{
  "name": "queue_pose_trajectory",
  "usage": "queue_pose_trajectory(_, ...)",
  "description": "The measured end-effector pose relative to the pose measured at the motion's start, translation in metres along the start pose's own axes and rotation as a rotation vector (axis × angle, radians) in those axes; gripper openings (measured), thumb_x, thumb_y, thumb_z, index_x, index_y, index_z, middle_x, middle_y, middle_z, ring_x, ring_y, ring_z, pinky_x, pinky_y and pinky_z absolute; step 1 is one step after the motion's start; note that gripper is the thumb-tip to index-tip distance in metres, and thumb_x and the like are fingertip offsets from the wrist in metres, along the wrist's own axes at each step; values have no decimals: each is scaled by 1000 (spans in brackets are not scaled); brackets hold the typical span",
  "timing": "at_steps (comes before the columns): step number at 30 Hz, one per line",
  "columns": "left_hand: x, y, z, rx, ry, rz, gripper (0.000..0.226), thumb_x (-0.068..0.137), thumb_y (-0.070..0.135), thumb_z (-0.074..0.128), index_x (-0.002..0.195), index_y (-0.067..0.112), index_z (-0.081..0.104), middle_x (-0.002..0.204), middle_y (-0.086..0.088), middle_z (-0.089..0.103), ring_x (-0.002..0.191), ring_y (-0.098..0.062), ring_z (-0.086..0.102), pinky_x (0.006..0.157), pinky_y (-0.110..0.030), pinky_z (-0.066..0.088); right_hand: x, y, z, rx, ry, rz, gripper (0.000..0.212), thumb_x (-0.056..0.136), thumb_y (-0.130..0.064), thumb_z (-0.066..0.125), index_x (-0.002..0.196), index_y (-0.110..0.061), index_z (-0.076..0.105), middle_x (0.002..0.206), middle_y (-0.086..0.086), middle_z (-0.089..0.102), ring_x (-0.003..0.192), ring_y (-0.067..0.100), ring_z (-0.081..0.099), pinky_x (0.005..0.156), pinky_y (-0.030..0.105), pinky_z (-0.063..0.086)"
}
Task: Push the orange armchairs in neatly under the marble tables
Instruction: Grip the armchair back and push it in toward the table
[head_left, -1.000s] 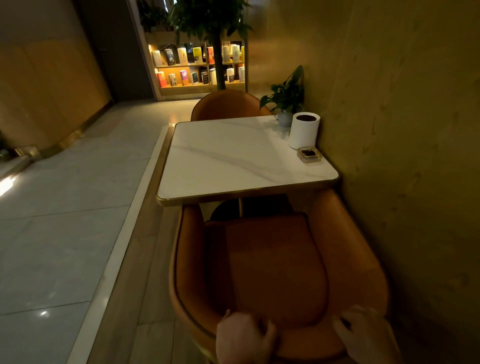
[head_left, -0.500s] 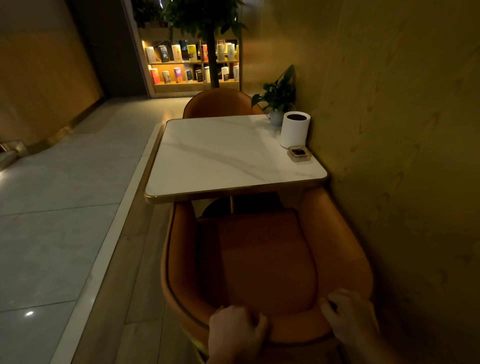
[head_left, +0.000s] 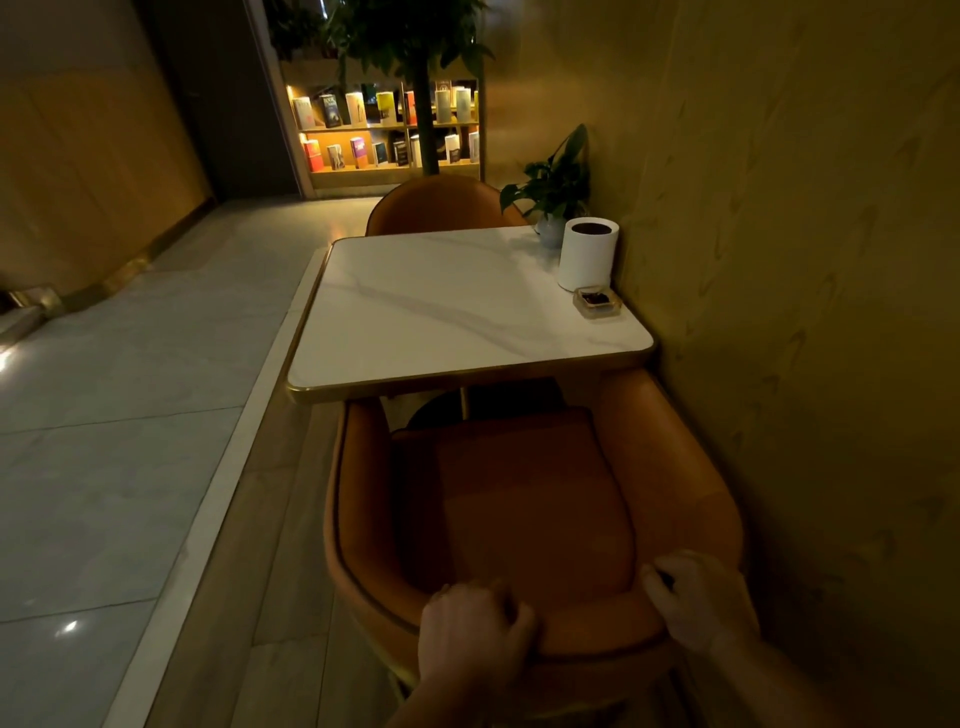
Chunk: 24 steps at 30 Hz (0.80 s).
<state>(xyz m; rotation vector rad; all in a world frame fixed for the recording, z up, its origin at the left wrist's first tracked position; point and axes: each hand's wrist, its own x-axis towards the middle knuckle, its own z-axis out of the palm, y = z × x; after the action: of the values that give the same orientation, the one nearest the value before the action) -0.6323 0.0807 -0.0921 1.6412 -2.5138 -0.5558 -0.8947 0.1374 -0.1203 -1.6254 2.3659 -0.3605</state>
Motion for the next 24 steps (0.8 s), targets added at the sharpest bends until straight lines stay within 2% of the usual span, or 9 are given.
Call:
queue_pose_trajectory(2, 7, 0, 3, -10, -84, -38, 43, 89, 61, 27, 77, 28, 51, 79, 10, 56, 76, -12, 54, 105, -39, 35, 3, 2, 0, 9, -16, 2, 41, 96, -47, 44, 60, -27, 49, 73, -8, 55, 73, 10, 53, 65, 32, 40)
queue_pose_trajectory(5, 15, 1, 3, -19, -162, -89, 49, 90, 62, 25, 92, 28, 60, 90, 7, 62, 89, -14, 58, 117, -49, 22, 5, 1, -2, -16, -52, 8, 38, 94, -55, 36, 68, -35, 54, 79, -11, 57, 79, 8, 54, 74, 34, 46)
queue_pose_trajectory(8, 16, 1, 6, -19, -180, -108, 52, 88, 63, 24, 94, 28, 62, 91, 6, 63, 93, -14, 59, 119, -53, 17, 5, -1, -5, -22, -77, 8, 29, 95, -57, 35, 72, -44, 48, 84, -13, 56, 83, 8, 54, 76, 33, 45)
queue_pose_trajectory(10, 15, 1, 6, -17, -174, -104, 53, 88, 62, 23, 90, 27, 62, 90, 5, 63, 94, -15, 59, 118, -55, 16, 5, -3, -7, -18, -80, 8, 31, 97, -56, 35, 75, -41, 53, 86, -12, 55, 84, 7, 53, 77, 32, 45)
queue_pose_trajectory(12, 12, 2, 2, -4, -202, -106, 55, 90, 61, 22, 92, 26, 64, 96, 2, 64, 101, -18, 58, 118, -58, 13, 3, -6, -12, -9, -121, 3, 40, 97, -56, 32, 77, -34, 59, 88, -12, 55, 86, 6, 52, 80, 32, 45)
queue_pose_trajectory(17, 0, -7, -8, -14, -237, -60, 65, 94, 67, 16, 109, 27, 66, 111, 4, 66, 115, -16, 56, 119, -59, 3, -11, -23, -24, -79, -51, -28, 75, 79, -71, -3, 88, -35, 62, 92, -16, 60, 97, 7, 51, 89, 30, 42)
queue_pose_trajectory(19, -4, -12, -5, 7, -217, -33, 70, 93, 71, 13, 112, 29, 65, 115, 5, 65, 119, -16, 54, 119, -59, 1, -21, -35, -22, -43, -34, 16, 64, 82, -72, 3, 82, -39, 57, 87, -17, 57, 94, 6, 52, 87, 29, 44)
queue_pose_trajectory(22, -1, -13, 0, 52, -161, -26, 73, 89, 73, 9, 110, 30, 64, 111, 4, 65, 116, -18, 54, 117, -61, 3, -26, -48, -17, -70, -62, 80, 57, 94, -67, 17, 94, -37, 65, 92, -18, 57, 103, 6, 53, 104, 33, 37)
queue_pose_trajectory(24, 1, -13, 4, 82, -148, -28, 71, 89, 71, 11, 107, 30, 65, 108, 5, 66, 114, -17, 55, 117, -61, 6, -23, -48, -14, -93, -48, 108, 57, 96, -64, 18, 98, -35, 67, 98, -15, 62, 104, 7, 53, 105, 33, 35)
